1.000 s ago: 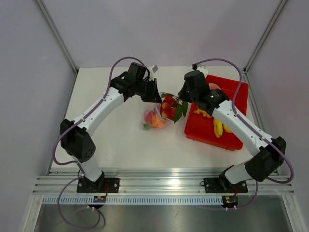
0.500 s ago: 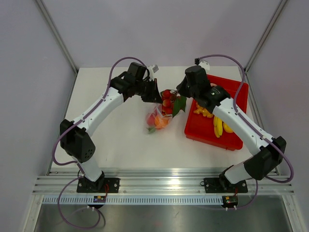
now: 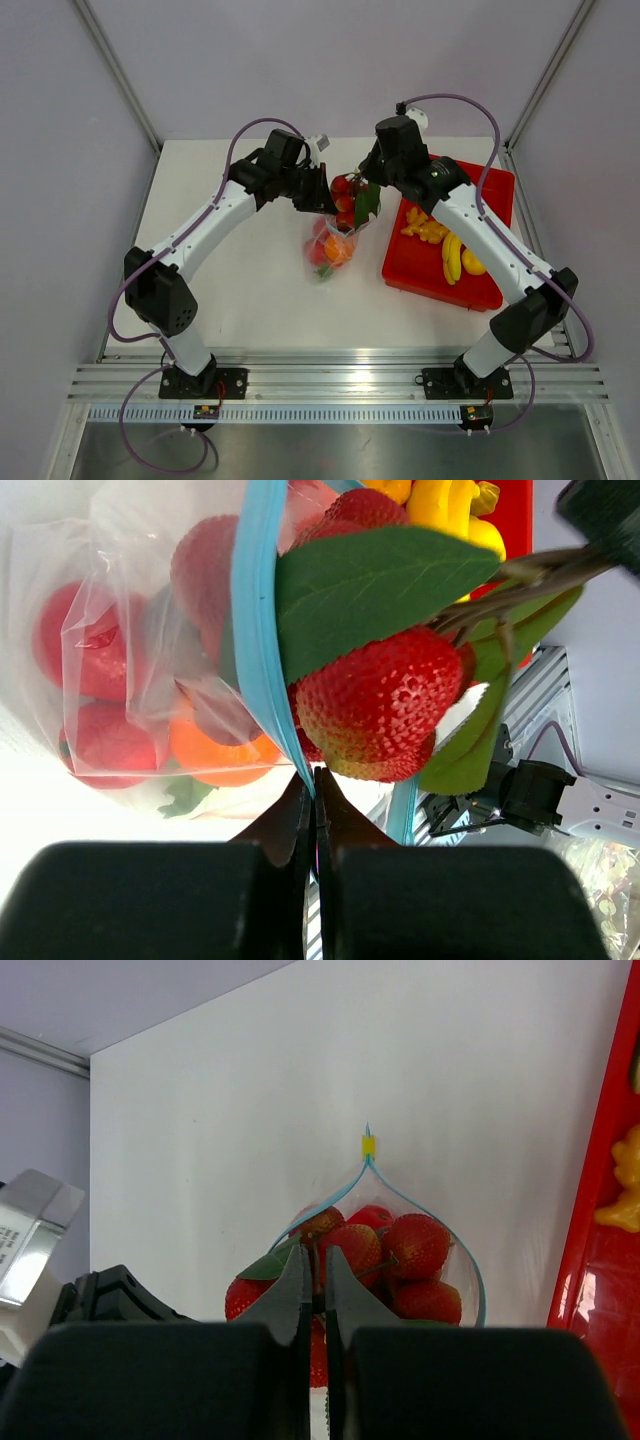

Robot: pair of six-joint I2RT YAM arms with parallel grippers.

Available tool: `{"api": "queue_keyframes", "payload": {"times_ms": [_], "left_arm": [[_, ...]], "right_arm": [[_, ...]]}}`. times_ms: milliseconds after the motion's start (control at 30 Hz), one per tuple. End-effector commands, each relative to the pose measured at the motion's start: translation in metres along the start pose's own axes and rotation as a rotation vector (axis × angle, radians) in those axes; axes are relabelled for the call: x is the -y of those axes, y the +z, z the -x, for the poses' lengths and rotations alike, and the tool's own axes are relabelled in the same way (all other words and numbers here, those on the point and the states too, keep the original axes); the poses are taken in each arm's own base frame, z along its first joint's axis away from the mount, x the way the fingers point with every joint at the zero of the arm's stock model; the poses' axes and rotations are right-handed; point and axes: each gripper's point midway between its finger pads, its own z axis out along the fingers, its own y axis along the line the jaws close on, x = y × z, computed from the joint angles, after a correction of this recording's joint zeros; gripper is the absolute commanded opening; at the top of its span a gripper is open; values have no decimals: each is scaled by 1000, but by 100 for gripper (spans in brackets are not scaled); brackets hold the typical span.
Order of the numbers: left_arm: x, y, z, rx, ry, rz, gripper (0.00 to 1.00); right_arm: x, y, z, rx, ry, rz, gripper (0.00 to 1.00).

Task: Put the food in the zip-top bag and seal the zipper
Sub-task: Place the fake fruit in the zipper food storage bag.

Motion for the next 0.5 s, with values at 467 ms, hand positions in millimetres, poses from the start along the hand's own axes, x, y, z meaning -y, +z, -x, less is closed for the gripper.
{"api": "queue_keyframes", "payload": {"times_ms": [467], "left_arm": [[19, -13, 4, 28, 74, -65, 0]], "right_arm": [[-37, -10, 38, 57, -45, 66, 0]]}}
